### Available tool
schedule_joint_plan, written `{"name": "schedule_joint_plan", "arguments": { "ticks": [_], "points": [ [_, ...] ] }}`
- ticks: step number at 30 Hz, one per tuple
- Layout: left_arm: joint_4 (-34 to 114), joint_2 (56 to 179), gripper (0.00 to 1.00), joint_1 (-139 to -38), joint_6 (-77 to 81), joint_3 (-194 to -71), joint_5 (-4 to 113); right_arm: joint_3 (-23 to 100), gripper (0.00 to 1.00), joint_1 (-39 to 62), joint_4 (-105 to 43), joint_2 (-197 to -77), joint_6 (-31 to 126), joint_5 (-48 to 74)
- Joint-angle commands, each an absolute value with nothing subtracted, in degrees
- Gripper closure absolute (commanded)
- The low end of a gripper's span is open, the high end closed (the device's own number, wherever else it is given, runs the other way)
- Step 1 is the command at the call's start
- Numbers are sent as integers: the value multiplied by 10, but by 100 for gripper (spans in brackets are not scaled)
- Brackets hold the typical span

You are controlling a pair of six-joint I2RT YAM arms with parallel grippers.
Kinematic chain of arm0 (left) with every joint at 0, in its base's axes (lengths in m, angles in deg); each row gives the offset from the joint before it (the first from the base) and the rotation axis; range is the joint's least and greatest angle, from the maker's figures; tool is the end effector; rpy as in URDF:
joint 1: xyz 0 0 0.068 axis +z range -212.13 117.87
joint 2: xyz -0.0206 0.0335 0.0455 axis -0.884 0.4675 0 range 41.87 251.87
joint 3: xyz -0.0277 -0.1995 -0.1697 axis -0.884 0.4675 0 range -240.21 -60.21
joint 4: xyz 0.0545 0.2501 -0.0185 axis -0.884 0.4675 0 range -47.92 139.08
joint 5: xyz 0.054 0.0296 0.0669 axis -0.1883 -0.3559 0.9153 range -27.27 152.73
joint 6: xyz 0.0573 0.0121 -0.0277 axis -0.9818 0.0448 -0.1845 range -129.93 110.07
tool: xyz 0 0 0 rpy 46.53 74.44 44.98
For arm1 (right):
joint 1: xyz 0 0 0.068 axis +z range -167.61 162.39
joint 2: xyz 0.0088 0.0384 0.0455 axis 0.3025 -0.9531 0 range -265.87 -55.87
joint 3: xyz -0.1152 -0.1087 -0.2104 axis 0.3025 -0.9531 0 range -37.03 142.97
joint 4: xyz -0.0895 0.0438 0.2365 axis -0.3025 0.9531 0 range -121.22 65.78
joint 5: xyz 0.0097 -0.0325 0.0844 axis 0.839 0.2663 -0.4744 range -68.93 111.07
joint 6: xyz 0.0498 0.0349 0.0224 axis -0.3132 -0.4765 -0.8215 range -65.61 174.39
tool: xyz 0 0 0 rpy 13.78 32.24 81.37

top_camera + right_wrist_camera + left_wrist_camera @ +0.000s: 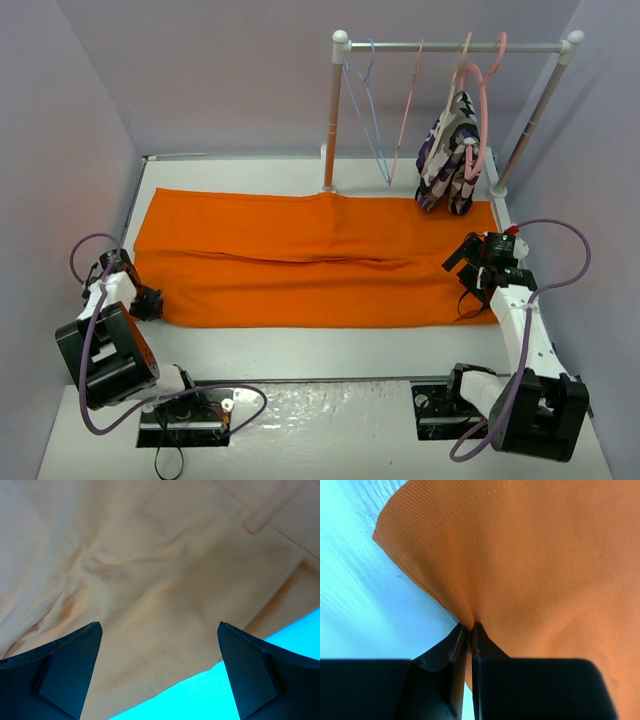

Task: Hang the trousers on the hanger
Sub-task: Fold the trousers at the center of the board.

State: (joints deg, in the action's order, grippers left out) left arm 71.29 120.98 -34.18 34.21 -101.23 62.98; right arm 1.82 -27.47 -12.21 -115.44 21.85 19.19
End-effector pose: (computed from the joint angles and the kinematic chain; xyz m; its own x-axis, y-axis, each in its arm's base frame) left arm 0.2172 0.1154 0.1475 -0.2573 -0.9249 -0.2798 -0.9049 0.3322 -0.2660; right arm 0.2296 -0.0381 0.2244 -0.4521 0.6243 -0.6371 0.4621 0.7749 0.4313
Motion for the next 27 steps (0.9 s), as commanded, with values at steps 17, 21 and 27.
{"name": "schedule_joint_plan", "arguments": {
  "ticks": [17, 21, 27],
  "points": [
    [727, 1141, 100, -342, 379, -1056, 560, -26, 6, -391, -106, -1271, 91, 355],
    [726, 1153, 100, -342, 380, -1067, 558, -41, 7, -402, -123, -1285, 91, 330],
    [729, 1165, 100, -342, 375, -1085, 572, -54, 11, -410, -168, -1340, 88, 317]
  ]
}}
